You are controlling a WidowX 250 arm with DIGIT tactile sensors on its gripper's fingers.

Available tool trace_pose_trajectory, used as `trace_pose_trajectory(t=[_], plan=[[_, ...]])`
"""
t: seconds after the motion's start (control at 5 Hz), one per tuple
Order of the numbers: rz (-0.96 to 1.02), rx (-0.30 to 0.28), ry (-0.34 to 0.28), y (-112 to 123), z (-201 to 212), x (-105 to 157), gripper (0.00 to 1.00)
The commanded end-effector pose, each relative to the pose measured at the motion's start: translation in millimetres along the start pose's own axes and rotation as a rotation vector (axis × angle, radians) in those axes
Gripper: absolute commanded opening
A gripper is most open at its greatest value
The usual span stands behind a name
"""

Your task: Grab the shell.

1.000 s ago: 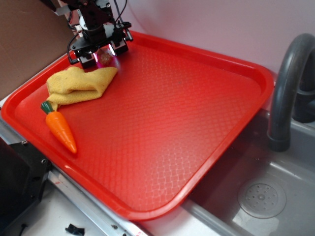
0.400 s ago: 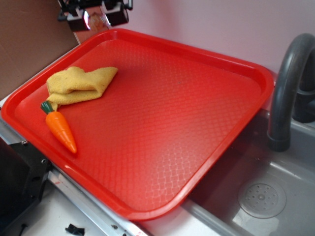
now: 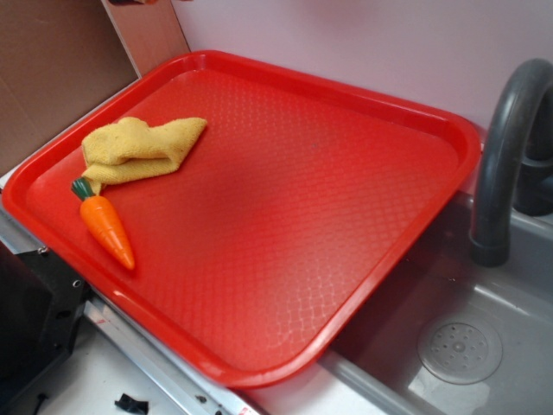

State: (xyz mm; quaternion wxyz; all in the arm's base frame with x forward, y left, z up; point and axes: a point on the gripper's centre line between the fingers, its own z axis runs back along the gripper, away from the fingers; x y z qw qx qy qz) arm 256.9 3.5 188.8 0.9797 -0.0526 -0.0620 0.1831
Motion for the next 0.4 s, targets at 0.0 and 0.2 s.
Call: trace_pose_trajectory(t=[0.0, 0.2], plan=[[-0.001, -0.064, -0.081, 3.5, 33.2, -9.5, 0.00], [0.027, -0.055, -0.064, 7.7, 29.9, -9.8, 0.00]])
